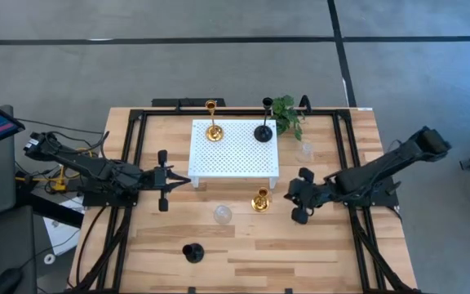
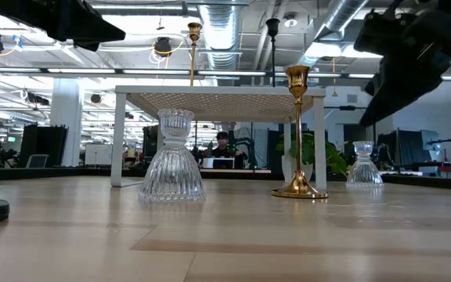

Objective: Pick & Place candle stick holders
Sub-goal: Put the gold candle holder on the shelf

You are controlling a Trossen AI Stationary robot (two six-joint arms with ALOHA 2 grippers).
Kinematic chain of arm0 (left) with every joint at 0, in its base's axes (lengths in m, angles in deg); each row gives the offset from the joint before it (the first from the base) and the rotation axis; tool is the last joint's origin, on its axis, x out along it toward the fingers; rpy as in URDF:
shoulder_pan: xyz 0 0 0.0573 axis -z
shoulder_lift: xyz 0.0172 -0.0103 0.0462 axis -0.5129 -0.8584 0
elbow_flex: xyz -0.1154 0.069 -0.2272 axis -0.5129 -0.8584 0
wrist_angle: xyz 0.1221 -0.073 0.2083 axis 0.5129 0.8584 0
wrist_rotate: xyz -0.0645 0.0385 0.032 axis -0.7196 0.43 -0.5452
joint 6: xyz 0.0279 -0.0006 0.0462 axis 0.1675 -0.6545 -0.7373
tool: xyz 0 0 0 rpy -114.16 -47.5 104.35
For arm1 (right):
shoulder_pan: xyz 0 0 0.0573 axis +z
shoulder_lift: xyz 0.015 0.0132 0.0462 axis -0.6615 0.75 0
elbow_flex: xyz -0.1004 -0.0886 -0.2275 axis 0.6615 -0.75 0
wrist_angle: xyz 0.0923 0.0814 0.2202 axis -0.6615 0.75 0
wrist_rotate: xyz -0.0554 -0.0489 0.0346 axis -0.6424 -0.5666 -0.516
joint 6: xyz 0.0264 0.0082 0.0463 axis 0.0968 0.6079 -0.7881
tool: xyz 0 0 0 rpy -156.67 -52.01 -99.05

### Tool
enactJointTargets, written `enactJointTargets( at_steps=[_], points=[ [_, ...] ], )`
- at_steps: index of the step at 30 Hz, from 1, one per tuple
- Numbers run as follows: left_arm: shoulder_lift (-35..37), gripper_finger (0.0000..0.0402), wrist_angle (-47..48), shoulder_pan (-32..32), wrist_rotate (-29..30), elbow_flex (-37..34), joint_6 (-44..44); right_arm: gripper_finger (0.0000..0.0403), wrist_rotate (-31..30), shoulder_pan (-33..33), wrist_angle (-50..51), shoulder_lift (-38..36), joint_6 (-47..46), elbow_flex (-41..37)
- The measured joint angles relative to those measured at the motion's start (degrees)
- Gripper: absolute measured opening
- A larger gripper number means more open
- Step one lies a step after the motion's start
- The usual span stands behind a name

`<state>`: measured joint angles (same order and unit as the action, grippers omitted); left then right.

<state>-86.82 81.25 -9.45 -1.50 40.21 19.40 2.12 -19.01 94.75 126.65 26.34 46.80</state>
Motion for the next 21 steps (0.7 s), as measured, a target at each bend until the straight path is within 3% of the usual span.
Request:
enactJointTargets(
  at_steps=[12, 21],
  points=[
    [0.00, 0.0012, -0.18, 0.02, 0.01, 0.00, 0.00, 0.0001, -0.04, 1.22, -18.98, 17.13, 6.49, 0.00],
    [-0.02, 0.0012, -0.20, 0.02, 0.00, 0.00, 0.25, 0.0001, -0.02, -0.12, -27.89, 25.64, 4.78, 0.02]
  ],
)
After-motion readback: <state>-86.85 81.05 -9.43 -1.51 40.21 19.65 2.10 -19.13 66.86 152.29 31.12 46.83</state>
